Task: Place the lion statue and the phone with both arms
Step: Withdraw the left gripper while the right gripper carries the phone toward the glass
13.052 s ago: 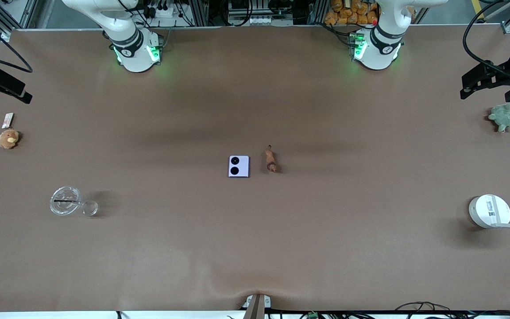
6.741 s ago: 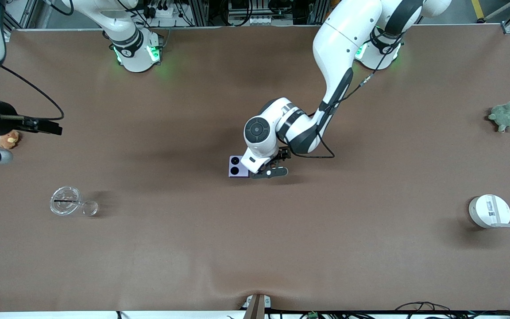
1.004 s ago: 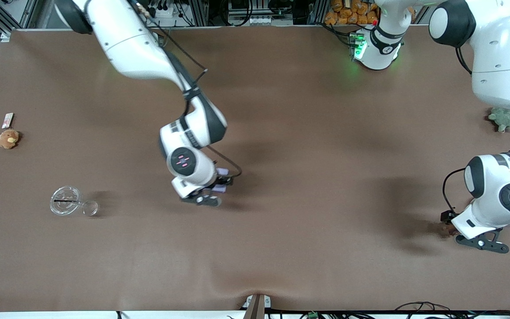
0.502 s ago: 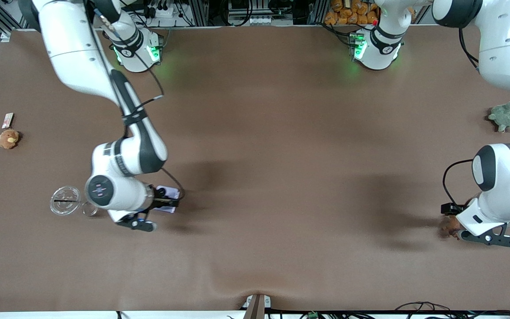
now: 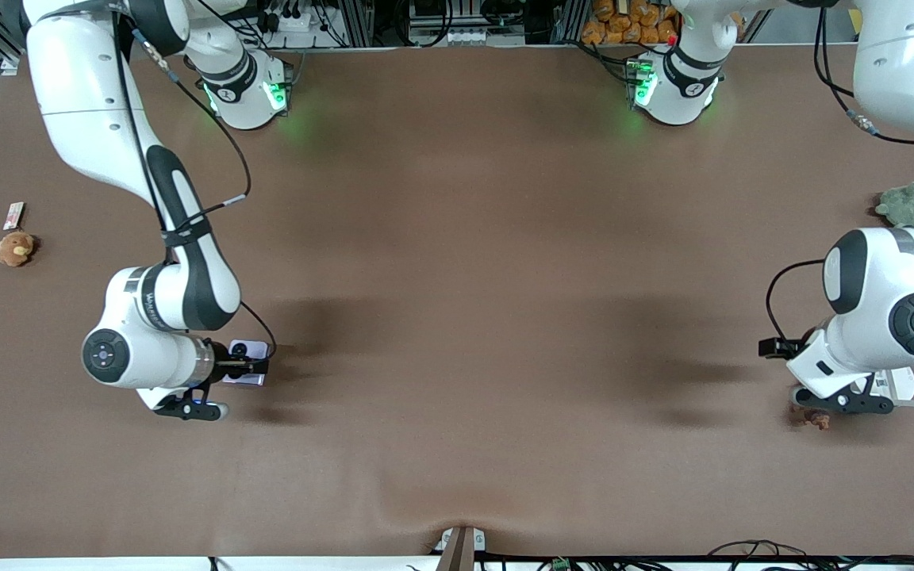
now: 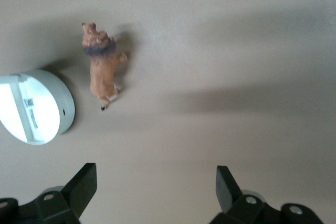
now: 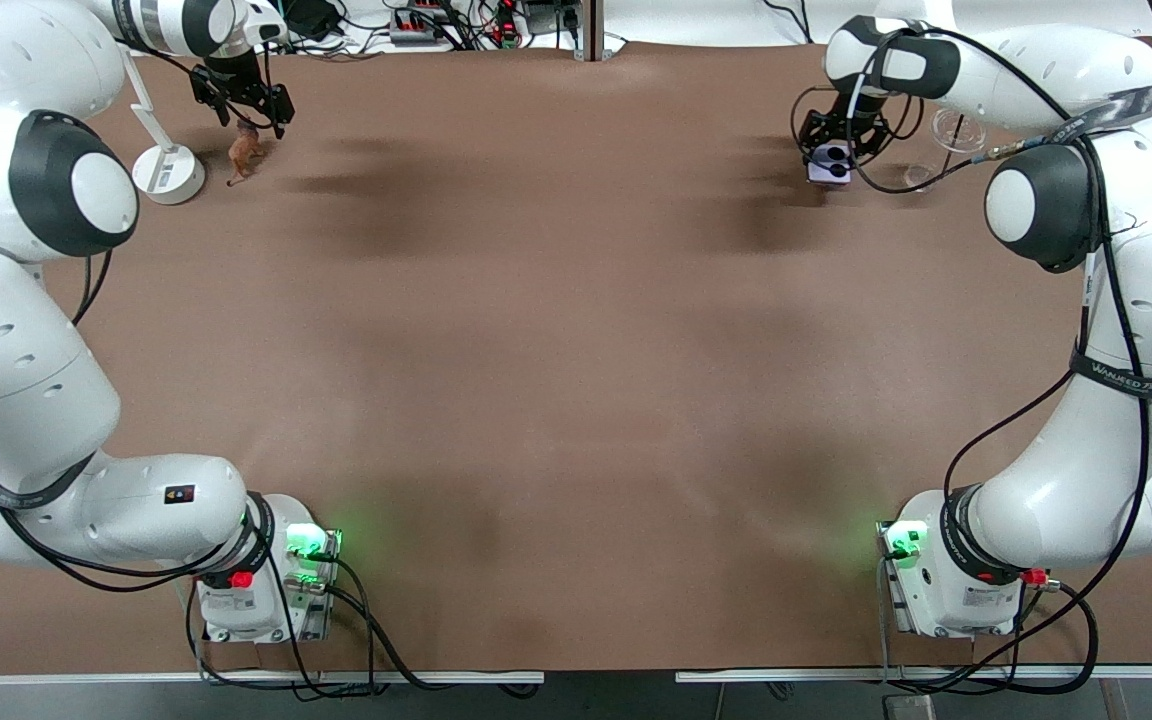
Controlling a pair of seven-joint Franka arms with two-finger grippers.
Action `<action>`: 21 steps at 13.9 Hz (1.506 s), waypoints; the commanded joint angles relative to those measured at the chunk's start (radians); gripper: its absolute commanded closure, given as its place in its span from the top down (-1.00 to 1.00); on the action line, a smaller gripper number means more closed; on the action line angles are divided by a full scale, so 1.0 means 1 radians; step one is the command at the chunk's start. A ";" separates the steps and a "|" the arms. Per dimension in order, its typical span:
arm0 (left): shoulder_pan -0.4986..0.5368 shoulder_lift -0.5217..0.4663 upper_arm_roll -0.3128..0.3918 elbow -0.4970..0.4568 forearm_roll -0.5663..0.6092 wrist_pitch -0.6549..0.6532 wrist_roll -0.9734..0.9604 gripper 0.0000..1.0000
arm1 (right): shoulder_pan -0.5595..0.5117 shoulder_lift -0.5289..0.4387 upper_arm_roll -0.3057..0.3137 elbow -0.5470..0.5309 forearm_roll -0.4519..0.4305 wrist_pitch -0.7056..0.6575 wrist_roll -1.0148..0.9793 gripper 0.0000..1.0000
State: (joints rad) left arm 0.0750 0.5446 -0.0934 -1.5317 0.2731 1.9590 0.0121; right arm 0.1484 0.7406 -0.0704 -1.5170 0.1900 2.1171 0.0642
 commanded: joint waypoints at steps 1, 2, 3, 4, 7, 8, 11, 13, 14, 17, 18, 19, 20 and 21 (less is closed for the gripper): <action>0.005 -0.081 -0.014 -0.044 0.000 -0.072 -0.040 1.00 | -0.029 -0.007 0.015 -0.038 -0.012 0.046 -0.055 -1.00; 0.002 -0.096 -0.015 -0.044 0.000 -0.093 -0.046 1.00 | -0.033 -0.004 0.015 -0.038 -0.012 0.052 -0.078 -1.00; 0.002 -0.113 -0.034 -0.041 0.000 -0.113 -0.061 1.00 | -0.045 0.005 0.015 -0.038 -0.012 0.066 -0.096 -1.00; 0.005 -0.133 -0.051 -0.035 0.000 -0.126 -0.084 1.00 | -0.052 0.014 0.015 -0.040 -0.012 0.089 -0.118 -1.00; 0.015 -0.211 -0.057 -0.035 -0.041 -0.173 -0.089 1.00 | -0.075 0.031 0.017 -0.040 -0.009 0.096 -0.162 -1.00; 0.012 -0.233 -0.054 -0.038 -0.093 -0.202 -0.087 1.00 | -0.064 0.036 0.017 -0.043 -0.007 0.107 -0.161 -1.00; 0.008 -0.342 -0.046 -0.091 -0.210 -0.219 -0.103 1.00 | -0.064 0.043 0.017 -0.046 -0.007 0.115 -0.161 -0.19; 0.015 -0.464 -0.046 -0.201 -0.268 -0.194 -0.103 1.00 | -0.062 0.045 0.017 -0.045 -0.006 0.110 -0.161 1.00; 0.014 -0.513 -0.051 -0.256 -0.279 -0.146 -0.103 1.00 | -0.064 0.045 0.017 -0.042 -0.006 0.104 -0.161 1.00; -0.003 -0.584 -0.058 -0.292 -0.281 -0.129 -0.104 1.00 | -0.058 0.034 0.017 -0.028 -0.006 0.098 -0.161 1.00; -0.021 -0.601 -0.054 -0.285 -0.282 -0.146 -0.097 1.00 | -0.056 0.028 0.018 -0.020 -0.007 0.084 -0.161 1.00; -0.033 -0.604 -0.046 -0.253 -0.282 -0.164 -0.089 1.00 | -0.053 0.020 0.018 0.001 -0.009 0.054 -0.161 1.00; -0.044 -0.598 -0.045 -0.202 -0.282 -0.205 -0.089 1.00 | -0.046 0.017 0.018 0.036 -0.012 -0.001 -0.161 1.00; -0.056 -0.594 -0.045 -0.153 -0.282 -0.256 -0.087 1.00 | -0.038 0.017 0.017 0.087 -0.015 -0.072 -0.161 1.00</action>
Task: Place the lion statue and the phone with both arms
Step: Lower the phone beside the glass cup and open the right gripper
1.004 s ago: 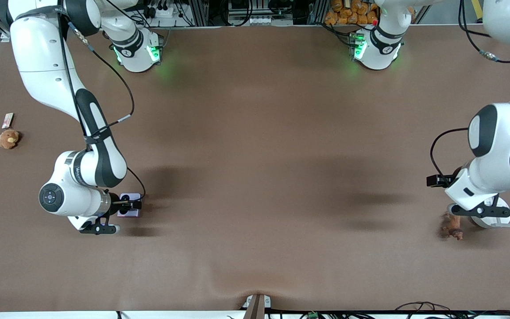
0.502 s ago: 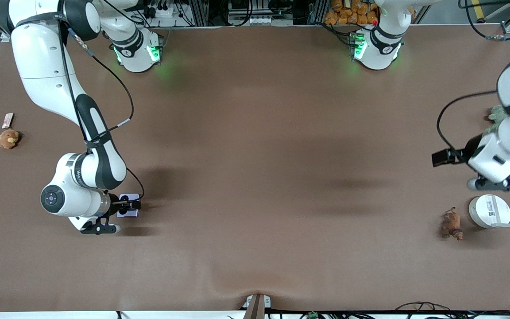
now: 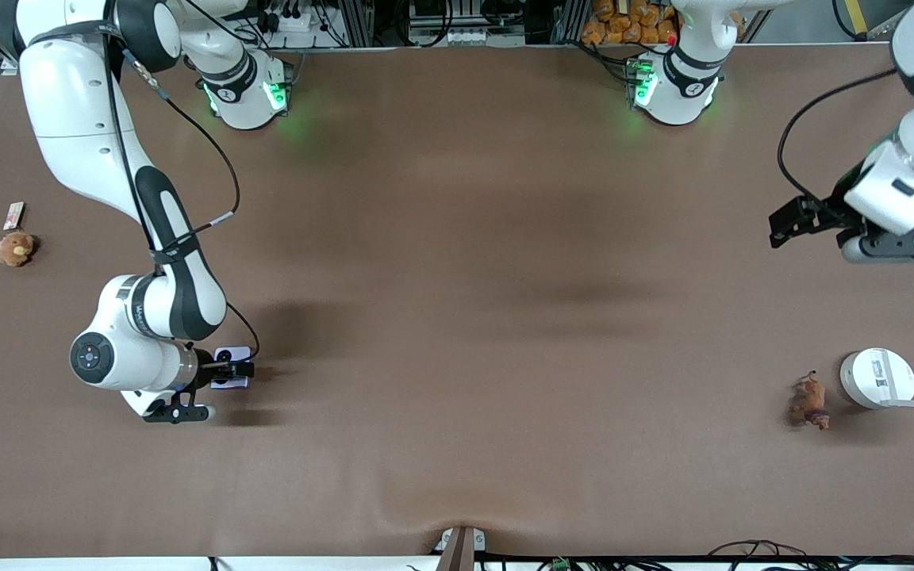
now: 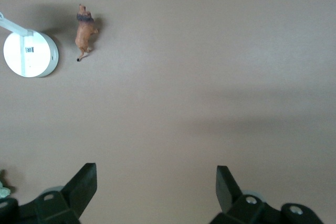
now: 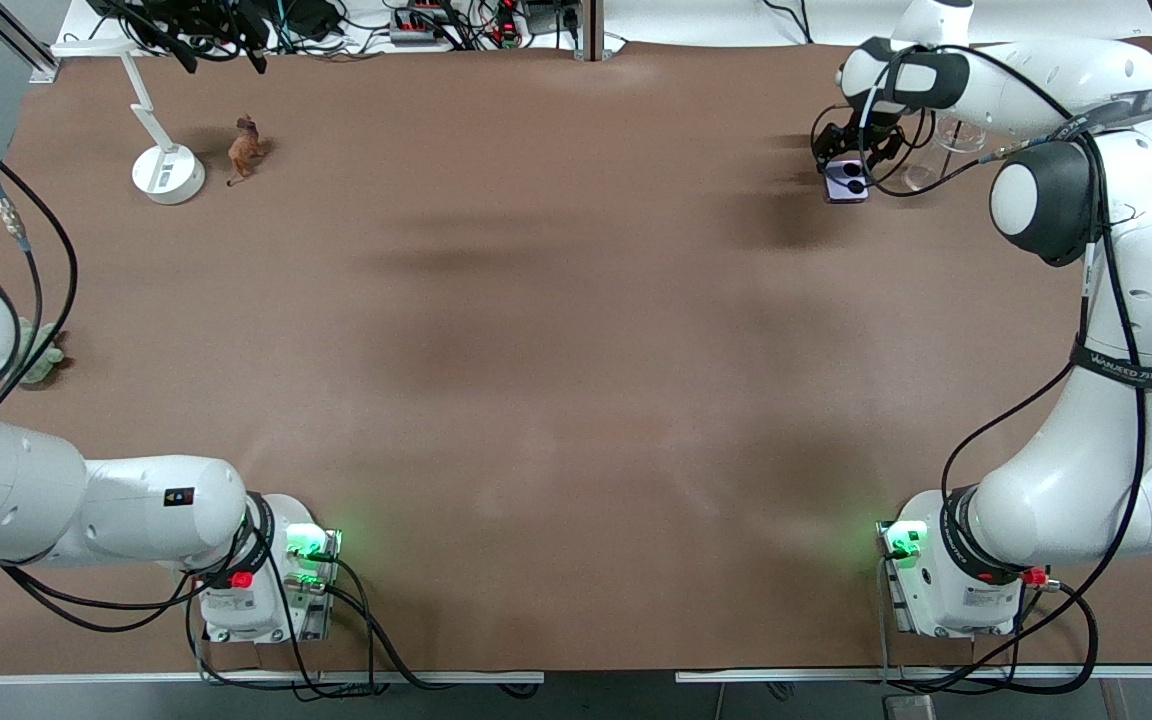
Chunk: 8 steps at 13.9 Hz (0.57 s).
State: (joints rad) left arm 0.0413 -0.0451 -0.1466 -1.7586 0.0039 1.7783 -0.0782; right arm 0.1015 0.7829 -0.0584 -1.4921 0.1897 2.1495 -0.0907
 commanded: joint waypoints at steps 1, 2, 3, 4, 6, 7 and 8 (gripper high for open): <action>-0.027 -0.005 0.009 0.100 -0.013 -0.123 0.005 1.00 | 0.012 -0.027 0.005 0.116 -0.016 -0.178 -0.004 1.00; -0.034 -0.015 0.009 0.109 -0.013 -0.164 0.009 1.00 | 0.020 -0.027 0.005 0.166 -0.022 -0.244 -0.003 1.00; -0.041 -0.024 0.010 0.113 -0.013 -0.190 0.009 1.00 | 0.026 -0.027 0.005 0.211 -0.047 -0.287 -0.006 1.00; -0.044 -0.033 0.010 0.122 -0.013 -0.198 0.009 1.00 | 0.027 -0.027 0.005 0.257 -0.094 -0.299 -0.009 1.00; -0.058 -0.036 0.010 0.133 -0.012 -0.210 0.008 1.00 | 0.059 -0.031 0.008 0.315 -0.198 -0.333 -0.007 1.00; -0.061 -0.042 0.009 0.136 -0.010 -0.241 0.009 1.00 | 0.070 -0.037 0.002 0.349 -0.210 -0.365 -0.007 1.00; -0.060 -0.061 0.007 0.139 -0.012 -0.305 0.020 1.00 | 0.054 -0.047 0.005 0.389 -0.204 -0.425 -0.009 1.00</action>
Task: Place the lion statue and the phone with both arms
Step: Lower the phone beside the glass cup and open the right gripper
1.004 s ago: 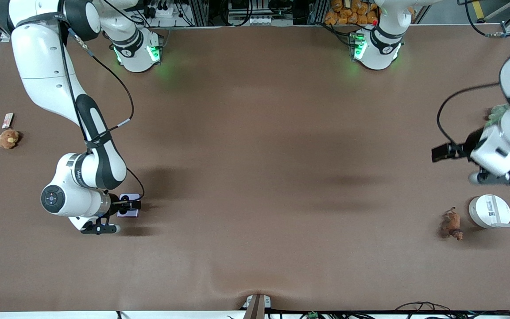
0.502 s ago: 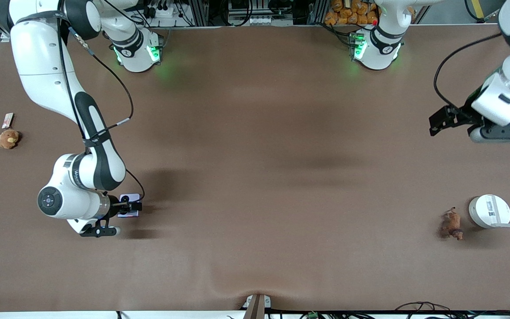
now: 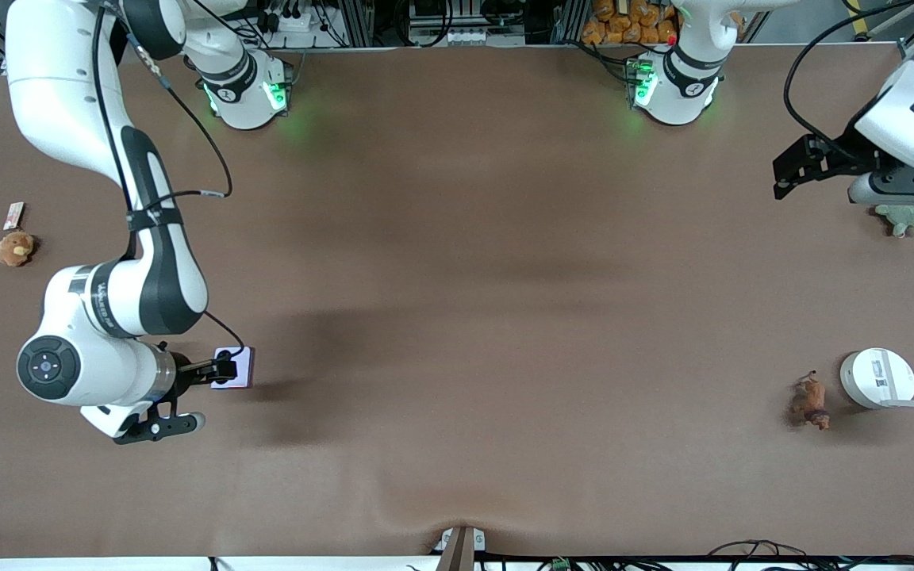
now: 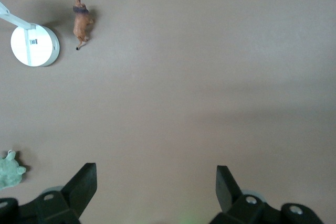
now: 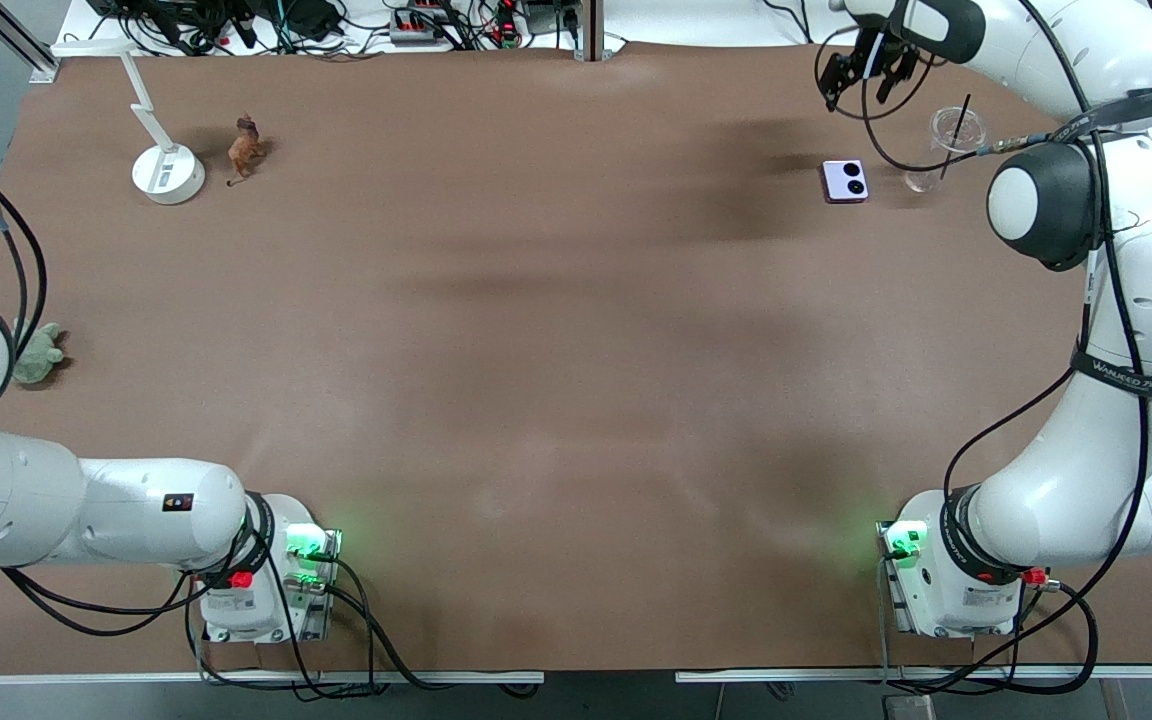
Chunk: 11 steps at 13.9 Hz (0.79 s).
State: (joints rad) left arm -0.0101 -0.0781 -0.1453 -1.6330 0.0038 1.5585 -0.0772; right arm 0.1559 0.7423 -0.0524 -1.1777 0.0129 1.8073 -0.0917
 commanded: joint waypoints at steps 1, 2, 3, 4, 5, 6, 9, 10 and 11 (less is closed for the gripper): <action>-0.004 -0.041 0.001 0.015 -0.013 -0.153 0.034 1.00 | -0.012 -0.023 0.003 0.105 -0.024 -0.141 -0.008 1.00; -0.004 -0.045 0.001 0.022 -0.013 -0.169 0.037 1.00 | -0.031 -0.076 0.011 0.119 -0.019 -0.187 -0.008 1.00; -0.004 -0.045 0.004 0.039 -0.013 -0.173 0.037 1.00 | -0.059 -0.153 0.032 0.118 0.007 -0.200 -0.008 1.00; -0.002 -0.043 0.004 0.047 -0.013 -0.173 0.039 1.00 | -0.096 -0.193 0.083 0.118 0.030 -0.209 -0.005 1.00; -0.002 -0.040 0.007 0.065 -0.011 -0.173 0.037 1.00 | -0.133 -0.201 0.123 0.118 0.032 -0.213 -0.007 1.00; -0.001 -0.034 0.009 0.076 -0.005 -0.173 0.037 1.00 | -0.151 -0.218 0.140 0.119 0.032 -0.256 -0.007 1.00; -0.001 -0.035 0.009 0.081 -0.004 -0.173 0.036 1.00 | -0.151 -0.332 0.135 0.125 0.021 -0.348 0.001 1.00; -0.001 -0.037 0.009 0.084 0.001 -0.169 0.034 1.00 | -0.151 -0.363 0.137 0.124 0.022 -0.388 0.004 1.00; -0.002 -0.025 0.009 0.087 0.004 -0.155 0.034 1.00 | -0.151 -0.401 0.137 0.124 0.021 -0.425 0.007 1.00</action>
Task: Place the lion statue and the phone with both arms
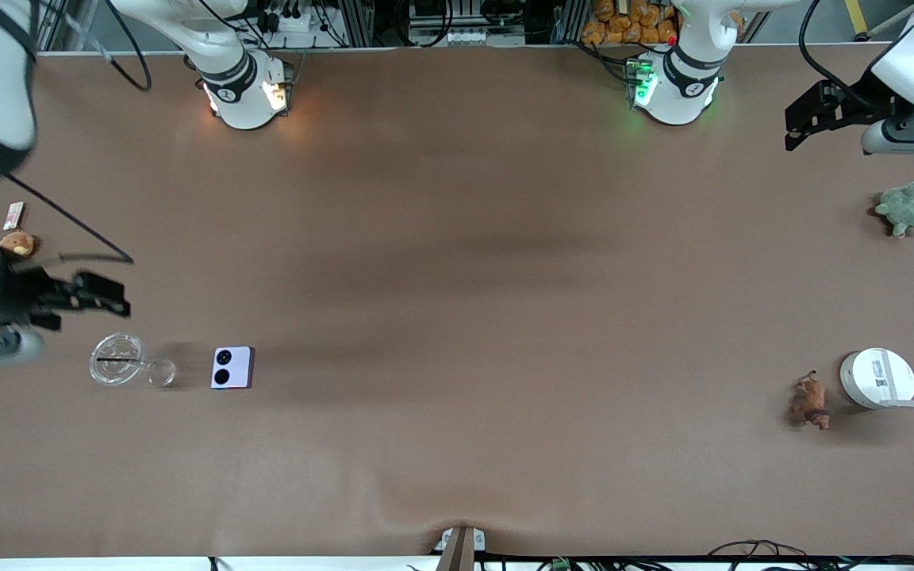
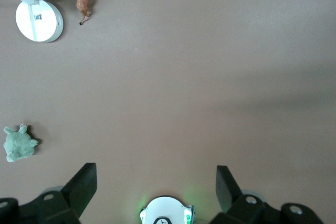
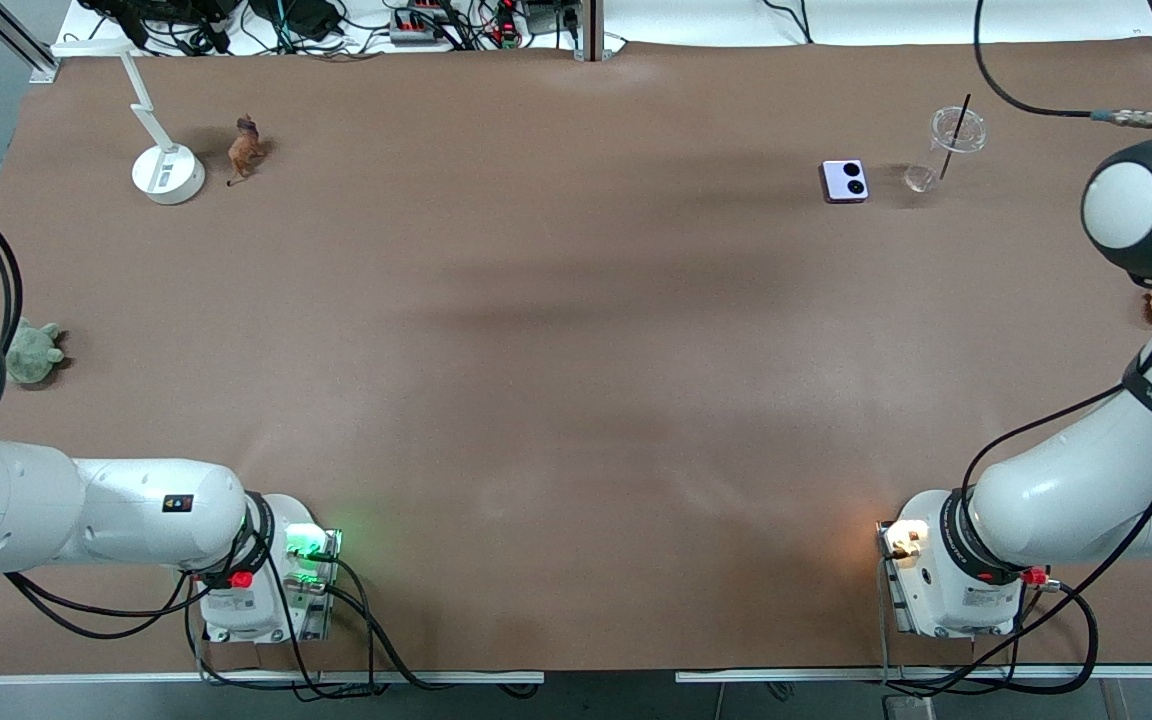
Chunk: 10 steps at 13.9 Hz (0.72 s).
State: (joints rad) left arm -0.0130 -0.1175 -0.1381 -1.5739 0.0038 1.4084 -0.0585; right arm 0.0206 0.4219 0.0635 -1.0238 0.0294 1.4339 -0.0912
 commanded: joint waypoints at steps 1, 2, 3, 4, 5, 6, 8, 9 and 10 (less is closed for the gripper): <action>0.001 0.031 0.000 0.029 0.004 -0.003 0.015 1.00 | -0.016 -0.119 0.019 -0.036 0.006 -0.079 0.016 1.00; 0.001 0.039 0.002 0.029 -0.007 0.000 0.019 1.00 | -0.016 -0.161 0.018 -0.044 0.006 -0.102 0.039 1.00; 0.007 0.042 0.002 0.037 -0.008 0.010 0.019 1.00 | -0.016 -0.187 0.018 -0.065 0.006 -0.133 0.069 1.00; 0.010 0.076 0.005 0.085 -0.008 0.017 0.016 1.00 | -0.016 -0.225 0.016 -0.097 0.004 -0.151 0.086 1.00; 0.008 0.117 0.005 0.160 0.002 -0.012 0.014 1.00 | -0.021 -0.276 0.015 -0.160 0.006 -0.151 0.088 1.00; 0.008 0.133 0.003 0.188 0.004 -0.038 0.014 1.00 | -0.028 -0.329 0.013 -0.232 0.006 -0.141 0.088 1.00; 0.010 0.133 0.005 0.183 0.004 -0.040 0.019 1.00 | -0.031 -0.405 0.012 -0.347 0.007 -0.112 0.088 1.00; 0.010 0.131 0.005 0.176 0.005 -0.042 0.023 1.00 | -0.033 -0.431 0.012 -0.396 0.015 -0.089 0.088 1.00; 0.010 0.127 0.005 0.169 0.005 -0.042 0.025 1.00 | -0.033 -0.443 -0.005 -0.439 0.029 -0.069 0.090 1.00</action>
State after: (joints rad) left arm -0.0058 -0.0005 -0.1327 -1.4329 0.0039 1.3962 -0.0577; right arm 0.0107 0.0677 0.0623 -1.3009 0.0305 1.3029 -0.0120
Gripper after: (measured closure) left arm 0.000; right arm 0.000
